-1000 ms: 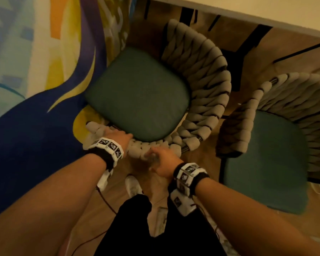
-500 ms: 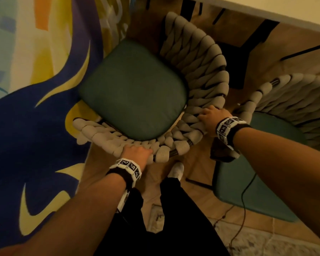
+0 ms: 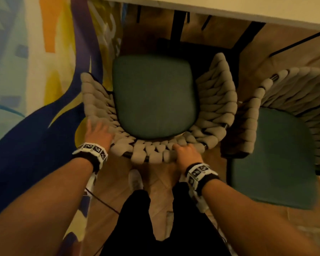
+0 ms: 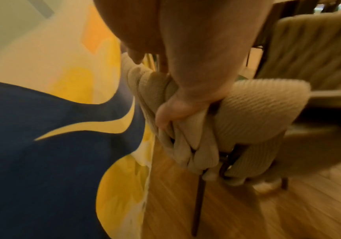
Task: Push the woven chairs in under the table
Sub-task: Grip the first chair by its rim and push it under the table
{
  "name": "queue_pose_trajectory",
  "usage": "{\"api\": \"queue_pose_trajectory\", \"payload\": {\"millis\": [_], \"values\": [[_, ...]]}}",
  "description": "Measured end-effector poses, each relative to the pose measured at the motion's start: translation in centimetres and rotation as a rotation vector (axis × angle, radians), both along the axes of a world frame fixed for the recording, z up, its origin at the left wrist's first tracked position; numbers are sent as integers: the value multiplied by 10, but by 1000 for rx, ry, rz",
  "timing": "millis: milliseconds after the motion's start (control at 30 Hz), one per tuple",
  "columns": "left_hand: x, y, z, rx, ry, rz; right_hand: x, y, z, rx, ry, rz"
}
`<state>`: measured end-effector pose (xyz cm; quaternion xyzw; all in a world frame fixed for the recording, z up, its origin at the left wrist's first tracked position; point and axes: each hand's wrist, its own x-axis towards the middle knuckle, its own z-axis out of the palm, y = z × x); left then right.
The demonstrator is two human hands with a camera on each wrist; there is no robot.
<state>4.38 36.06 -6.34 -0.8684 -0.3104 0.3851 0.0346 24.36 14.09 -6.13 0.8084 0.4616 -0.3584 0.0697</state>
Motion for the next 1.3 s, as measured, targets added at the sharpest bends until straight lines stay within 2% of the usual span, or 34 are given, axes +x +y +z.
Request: {"api": "queue_pose_trajectory", "payload": {"millis": [100, 200, 267, 367, 433, 567, 800, 933, 1167, 1300], "values": [[-20, 15, 8, -38, -2, 56, -58, 25, 2, -5, 98, -41], [-37, 0, 8, -202, 37, 112, -77, 39, 14, 25, 224, -28], [-51, -11, 3, -274, 86, 123, -61, 35, 20, -8, 153, 20], [-63, -10, 2, -275, 59, 64, -19, 12, 20, -160, -38, 117], [-63, -8, 4, -266, 45, 21, -4, -1, 17, -176, -76, 110], [-51, 1, 5, -194, -69, 22, 5, 2, 13, -88, -88, 84], [-1, 42, -1, -190, -172, 63, 27, 17, 0, 8, -142, -100], [23, 59, 2, -232, -158, 61, 50, 31, -3, 24, -91, -186], [24, 61, 1, -224, -160, 58, 51, 28, -9, 42, -117, -152], [30, 57, 5, -233, -84, 56, 49, 23, -9, 62, -113, -158]]}}
